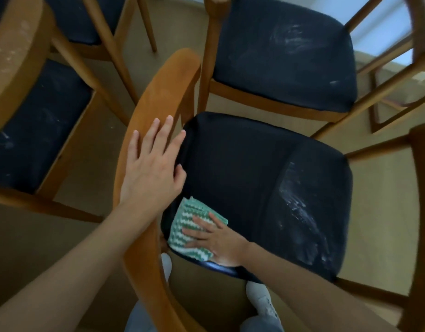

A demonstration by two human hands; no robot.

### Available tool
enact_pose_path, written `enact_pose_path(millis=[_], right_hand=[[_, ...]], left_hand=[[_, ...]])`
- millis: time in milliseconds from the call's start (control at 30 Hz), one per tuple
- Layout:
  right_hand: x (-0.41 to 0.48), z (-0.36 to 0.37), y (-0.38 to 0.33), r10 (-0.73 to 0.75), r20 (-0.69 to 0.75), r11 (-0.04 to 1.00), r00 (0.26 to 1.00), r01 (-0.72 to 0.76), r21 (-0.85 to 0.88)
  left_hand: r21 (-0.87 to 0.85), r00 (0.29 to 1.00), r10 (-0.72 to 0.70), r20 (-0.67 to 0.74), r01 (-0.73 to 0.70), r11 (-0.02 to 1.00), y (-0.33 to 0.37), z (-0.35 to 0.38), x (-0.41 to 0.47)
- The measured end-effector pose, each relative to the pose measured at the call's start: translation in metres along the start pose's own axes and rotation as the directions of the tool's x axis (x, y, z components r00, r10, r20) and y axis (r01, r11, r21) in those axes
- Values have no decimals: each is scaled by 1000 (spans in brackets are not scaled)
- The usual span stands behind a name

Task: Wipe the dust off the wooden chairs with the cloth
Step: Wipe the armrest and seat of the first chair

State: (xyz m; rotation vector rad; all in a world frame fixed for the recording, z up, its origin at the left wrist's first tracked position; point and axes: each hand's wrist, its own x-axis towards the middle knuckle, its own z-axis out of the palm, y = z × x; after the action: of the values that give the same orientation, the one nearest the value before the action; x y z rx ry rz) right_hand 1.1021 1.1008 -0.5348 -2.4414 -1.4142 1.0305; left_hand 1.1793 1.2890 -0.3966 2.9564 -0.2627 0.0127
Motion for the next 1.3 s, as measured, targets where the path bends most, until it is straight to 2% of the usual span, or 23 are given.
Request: enact_pose_path(millis=[133, 233, 333, 500, 533, 567, 600, 633, 667, 733, 767, 833, 900, 967, 1000, 1033, 1067, 1133, 1200, 1300], right_hand=[[-56, 35, -2, -51, 48, 997, 998, 49, 57], [-97, 51, 0, -36, 107, 997, 994, 28, 77], [-140, 60, 2, 41, 219, 992, 975, -65, 107], [-163, 39, 2, 214, 247, 915, 945, -283, 289], [-161, 32, 3, 283, 230, 841, 931, -356, 407], [-160, 21, 4, 373, 200, 713, 906, -417, 563], [-161, 10, 7, 466, 173, 532, 868, -430, 729], [-163, -2, 13, 544, 132, 338, 829, -360, 869], [-166, -12, 23, 620, 90, 188, 779, -259, 948], [-174, -36, 49, 749, 42, -8, 662, -54, 998], [-178, -48, 64, 799, 22, -57, 600, 39, 998], [-179, -71, 95, 886, -41, -39, 462, 162, 986], [-175, -89, 131, 954, -140, 77, 264, 236, 969], [-166, -98, 169, 971, -229, 208, 68, 231, 951], [-159, -97, 189, 957, -289, 284, 8, 157, 946], [-151, -91, 211, 936, -351, 351, -10, 6, 936], [-141, -83, 231, 926, -378, 373, 10, -199, 906], [-120, -65, 260, 947, -300, 307, 115, -597, 741], [-103, -62, 274, 947, -256, 312, 192, -735, 602], [-89, -73, 273, 930, -273, 361, 245, -741, 566]], left_hand=[[-56, 998, 17, -53, -20, 998, 4, -5, -4], [-56, 1000, 7, 0, -7, 998, 9, -12, -10], [-74, 999, -5, 36, 8, 997, 21, -15, -24], [-62, 995, 31, 97, -25, 998, 49, -6, -38], [-72, 994, 52, 95, -46, 996, 55, -4, -36], [-86, 993, 74, 92, -66, 994, 62, -2, -33], [-100, 991, 94, 91, -85, 991, 70, 2, -31], [-115, 989, 112, 94, -101, 988, 78, 5, -28], [-132, 987, 125, 100, -111, 985, 86, 10, -25], [-171, 983, 141, 116, -120, 978, 99, 22, -19], [-184, 981, 141, 131, -115, 976, 103, 29, -16], [-204, 977, 120, 178, -82, 975, 108, 45, -10], [-220, 970, 78, 230, -26, 975, 107, 63, -3], [-211, 959, 42, 281, 19, 977, 102, 80, 3], [-202, 954, 26, 297, 37, 979, 99, 88, 6], [-193, 952, 10, 306, 52, 980, 96, 93, 9], [-185, 951, -4, 308, 64, 981, 93, 98, 11], [-176, 949, -37, 314, 97, 980, 88, 105, 12], [-176, 947, -68, 315, 129, 976, 86, 109, 14], [-204, 948, -74, 310, 143, 968, 89, 109, 16]])
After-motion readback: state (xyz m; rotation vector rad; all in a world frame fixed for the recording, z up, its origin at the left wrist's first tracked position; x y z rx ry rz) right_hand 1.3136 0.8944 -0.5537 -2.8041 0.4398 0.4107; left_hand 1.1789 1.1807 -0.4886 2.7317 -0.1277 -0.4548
